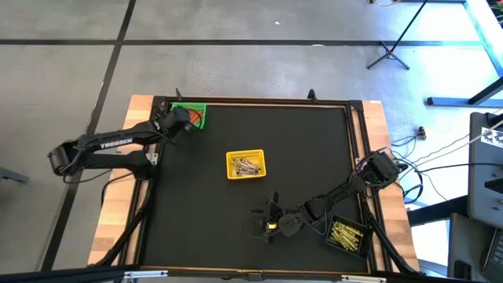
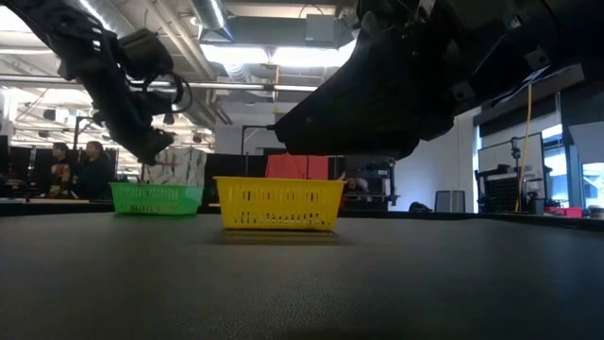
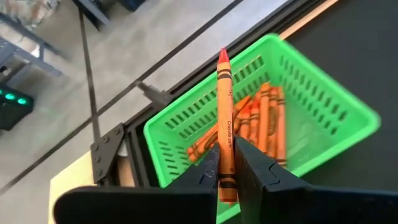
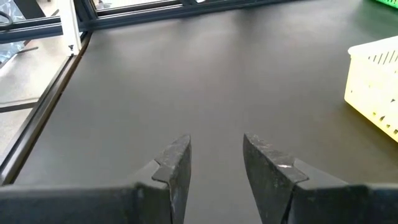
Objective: Sort crayons
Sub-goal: Put the orange crayon into the green bin, then put the green crayon into the black bin
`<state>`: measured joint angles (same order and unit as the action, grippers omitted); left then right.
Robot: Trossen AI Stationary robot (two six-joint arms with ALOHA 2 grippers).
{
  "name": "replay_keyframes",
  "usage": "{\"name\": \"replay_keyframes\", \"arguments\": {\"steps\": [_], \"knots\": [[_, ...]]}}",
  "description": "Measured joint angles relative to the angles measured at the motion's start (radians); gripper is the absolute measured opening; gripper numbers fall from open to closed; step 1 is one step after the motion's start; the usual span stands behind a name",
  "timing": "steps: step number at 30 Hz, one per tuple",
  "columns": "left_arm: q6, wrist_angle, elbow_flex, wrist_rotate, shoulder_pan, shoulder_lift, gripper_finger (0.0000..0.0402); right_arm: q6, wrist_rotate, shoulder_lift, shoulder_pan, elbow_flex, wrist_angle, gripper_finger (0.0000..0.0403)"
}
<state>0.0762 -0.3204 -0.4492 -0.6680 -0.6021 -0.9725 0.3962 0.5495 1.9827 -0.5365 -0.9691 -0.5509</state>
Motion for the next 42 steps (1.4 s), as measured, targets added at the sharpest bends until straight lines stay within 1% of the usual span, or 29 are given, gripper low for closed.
{"name": "replay_keyframes", "arguments": {"steps": [3, 5, 11, 14, 17, 24, 31, 34, 37, 42], "knots": [[-0.009, -0.001, 0.0, 0.008, -0.025, -0.023, 0.0019, 0.0, 0.0, 0.0, 0.0, 0.0, -0.001, 0.0143], [-0.022, -0.001, 0.0, 0.017, -0.03, -0.029, 0.0029, 0.0, 0.0, 0.0, 0.0, 0.0, 0.0, 0.0143], [-0.028, 0.001, 0.0, 0.04, -0.031, -0.03, 0.0085, 0.0, 0.0, 0.0, 0.0, 0.0, 0.0, 0.0143], [-0.028, 0.001, 0.0, 0.106, -0.019, -0.029, 0.0106, 0.0, 0.0, 0.0, 0.0, 0.0, 0.002, 0.0143], [-0.031, 0.005, 0.0, 0.183, 0.027, -0.029, 0.0112, 0.0, 0.0, 0.0, 0.0, 0.0, 0.002, 0.0143], [-0.01, 0.061, 0.0, 0.281, 0.226, -0.028, 0.0113, -0.004, 0.0, 0.0, 0.0, 0.0, 0.002, 0.0143], [0.031, 0.143, 0.0, 0.43, 0.473, -0.028, 0.0114, -0.007, -0.001, 0.0, 0.0, 0.0, 0.001, 0.0143], [0.049, 0.189, 0.0, 0.482, 0.591, -0.028, 0.0114, -0.007, -0.019, 0.0, 0.0, 0.0, 0.0, 0.0143], [0.056, 0.226, 0.0, 0.504, 0.709, -0.03, 0.0114, -0.008, -0.02, 0.0, 0.0, 0.0, 0.0, 0.0143], [0.115, 0.316, 0.0, 0.491, 0.888, -0.066, 0.0114, -0.009, -0.021, 0.0, 0.007, 0.0, -0.027, 0.0143]]}}
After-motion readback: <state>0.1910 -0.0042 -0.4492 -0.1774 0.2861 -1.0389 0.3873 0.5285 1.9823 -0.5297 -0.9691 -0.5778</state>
